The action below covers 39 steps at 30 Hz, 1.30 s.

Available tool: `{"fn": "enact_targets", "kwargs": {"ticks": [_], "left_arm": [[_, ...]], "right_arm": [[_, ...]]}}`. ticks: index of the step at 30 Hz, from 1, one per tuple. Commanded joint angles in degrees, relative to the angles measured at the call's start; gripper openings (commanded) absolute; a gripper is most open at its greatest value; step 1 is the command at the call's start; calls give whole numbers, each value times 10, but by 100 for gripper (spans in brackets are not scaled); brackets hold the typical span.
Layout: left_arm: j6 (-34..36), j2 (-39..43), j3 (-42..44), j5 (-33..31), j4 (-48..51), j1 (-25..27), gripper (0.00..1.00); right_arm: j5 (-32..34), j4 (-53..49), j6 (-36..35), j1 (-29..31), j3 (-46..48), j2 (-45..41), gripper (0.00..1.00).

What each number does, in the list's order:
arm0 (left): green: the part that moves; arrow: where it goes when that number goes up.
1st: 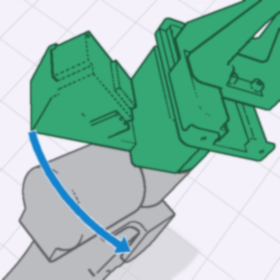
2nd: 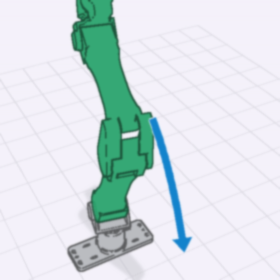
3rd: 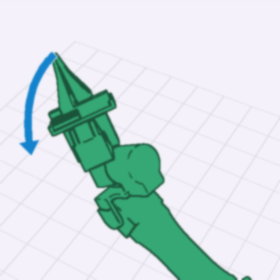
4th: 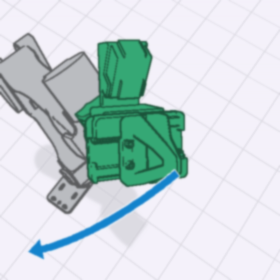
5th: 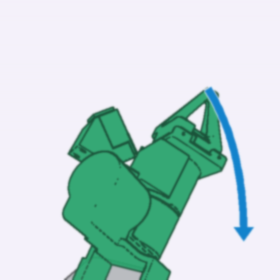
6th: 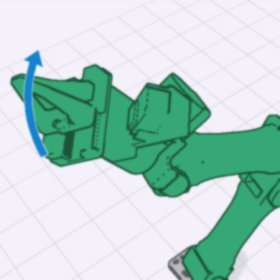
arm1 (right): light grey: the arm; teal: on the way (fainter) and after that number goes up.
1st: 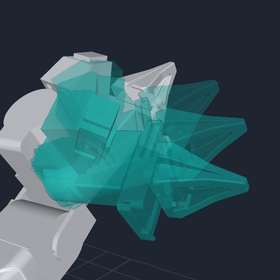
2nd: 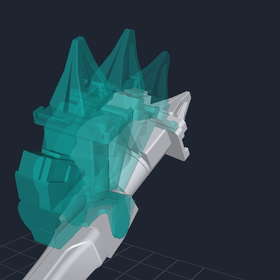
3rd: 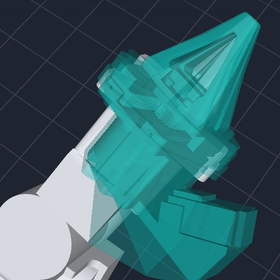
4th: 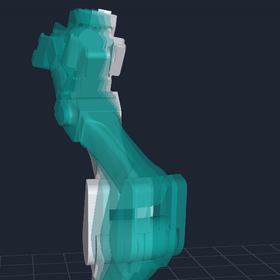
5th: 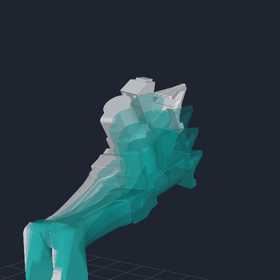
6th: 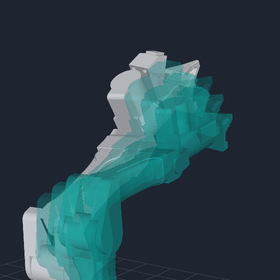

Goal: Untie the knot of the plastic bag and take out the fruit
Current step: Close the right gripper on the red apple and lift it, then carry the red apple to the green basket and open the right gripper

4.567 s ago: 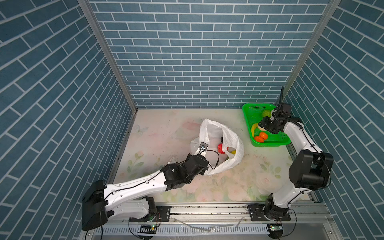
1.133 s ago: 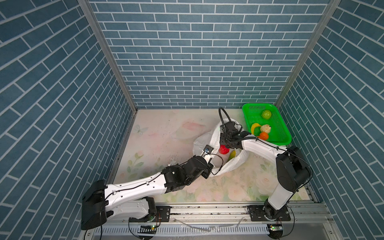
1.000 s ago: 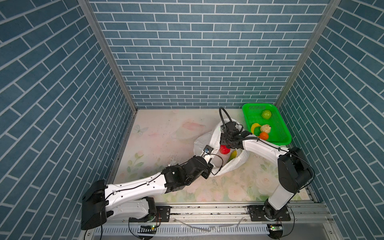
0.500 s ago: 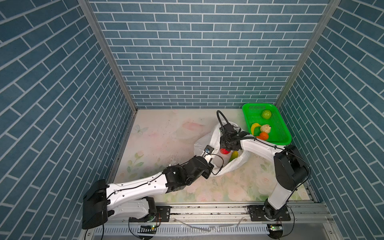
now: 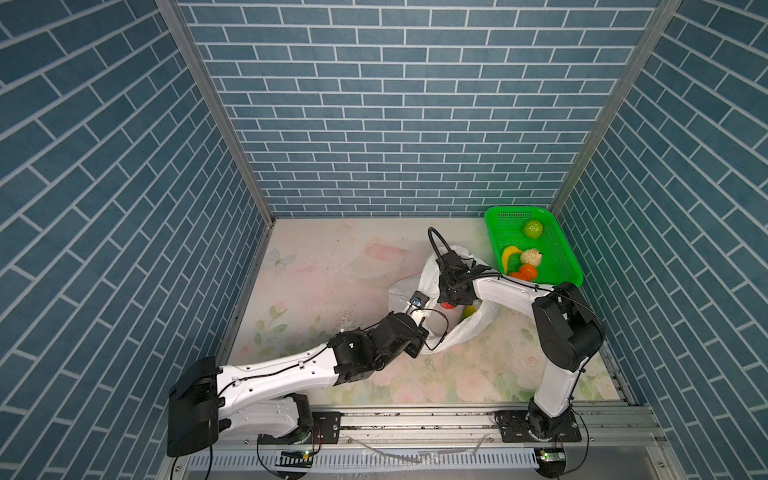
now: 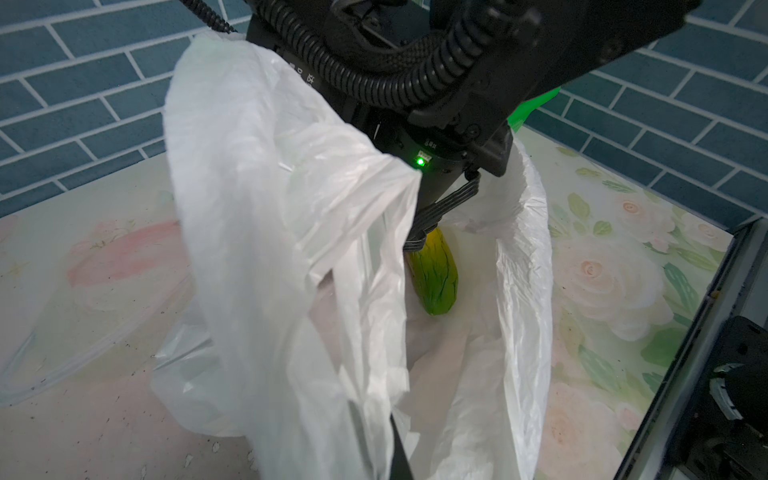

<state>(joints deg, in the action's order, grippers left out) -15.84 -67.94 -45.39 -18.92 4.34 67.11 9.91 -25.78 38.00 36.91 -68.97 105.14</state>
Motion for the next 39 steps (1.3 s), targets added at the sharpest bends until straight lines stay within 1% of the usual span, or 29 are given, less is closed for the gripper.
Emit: {"fn": "enact_targets", "kwargs": {"ticks": [1,10,26,33,39], "left_arm": [[-3,-5,-8,-8,-5,3,0],[-2,-3,-8,-18,-8,3,0],[2,3,-6,-25,-3,3,0],[3,7,-8,-29,1,3,0],[1,12,-6,-31,6,3,0]], "right_arm": [[-8,-7,-9,8,2,-21,65],[-39,-16,2,29,30,-65,63],[-135,-29,-12,49,64,-161,62],[-144,-65,-9,56,59,-211,62],[-127,-139,-16,55,3,-263,62]]}}
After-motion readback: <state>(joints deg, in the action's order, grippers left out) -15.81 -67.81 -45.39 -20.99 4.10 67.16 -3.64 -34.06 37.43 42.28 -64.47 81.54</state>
